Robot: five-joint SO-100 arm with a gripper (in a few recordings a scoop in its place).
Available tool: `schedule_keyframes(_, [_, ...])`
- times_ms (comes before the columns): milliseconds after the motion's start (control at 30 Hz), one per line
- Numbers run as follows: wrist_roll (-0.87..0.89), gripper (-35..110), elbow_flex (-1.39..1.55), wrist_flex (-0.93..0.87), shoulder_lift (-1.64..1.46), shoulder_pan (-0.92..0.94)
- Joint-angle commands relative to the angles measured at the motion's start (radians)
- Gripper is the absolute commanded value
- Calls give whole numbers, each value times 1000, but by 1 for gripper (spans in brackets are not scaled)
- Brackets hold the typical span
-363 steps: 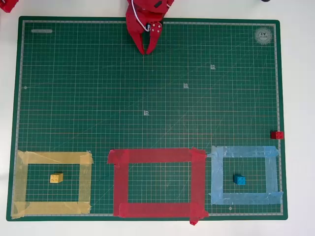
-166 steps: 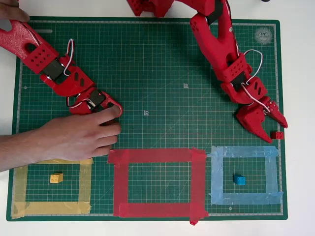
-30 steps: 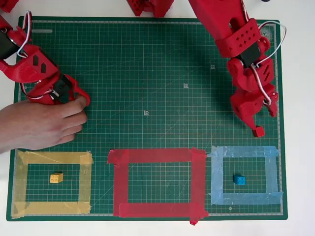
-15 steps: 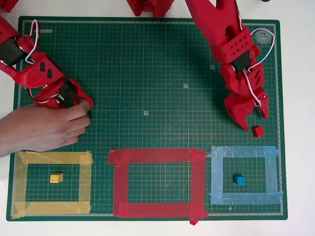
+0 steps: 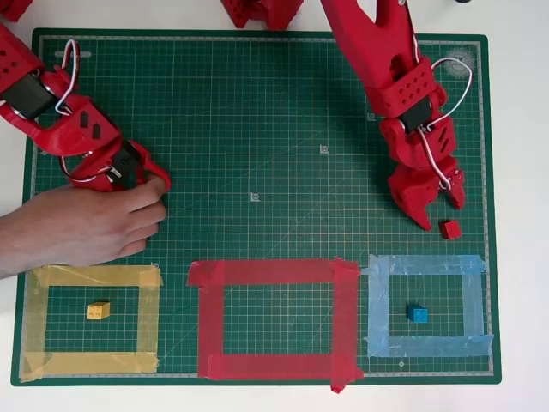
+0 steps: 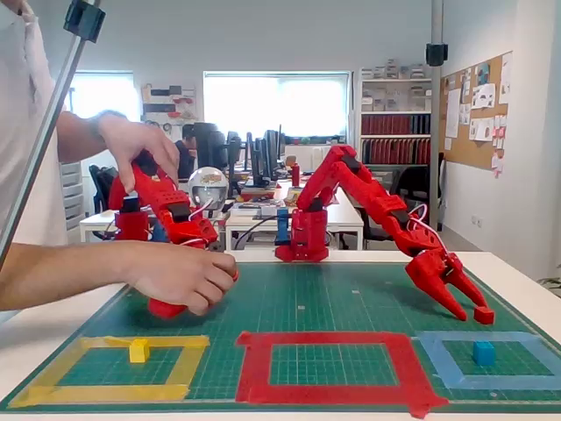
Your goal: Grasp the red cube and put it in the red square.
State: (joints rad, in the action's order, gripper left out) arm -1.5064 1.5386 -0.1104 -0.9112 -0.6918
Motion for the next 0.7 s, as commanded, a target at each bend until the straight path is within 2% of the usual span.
schedule_keyframes(0, [-17,26,-71,9,-6,-9])
schedule_keyframes(433, [-34,25,-193,9,87,-9])
schedule_keyframes(533, [-35,21,-207,9,97,-9])
schedule_keyframes(667, [-35,5,-218,9,101,-9])
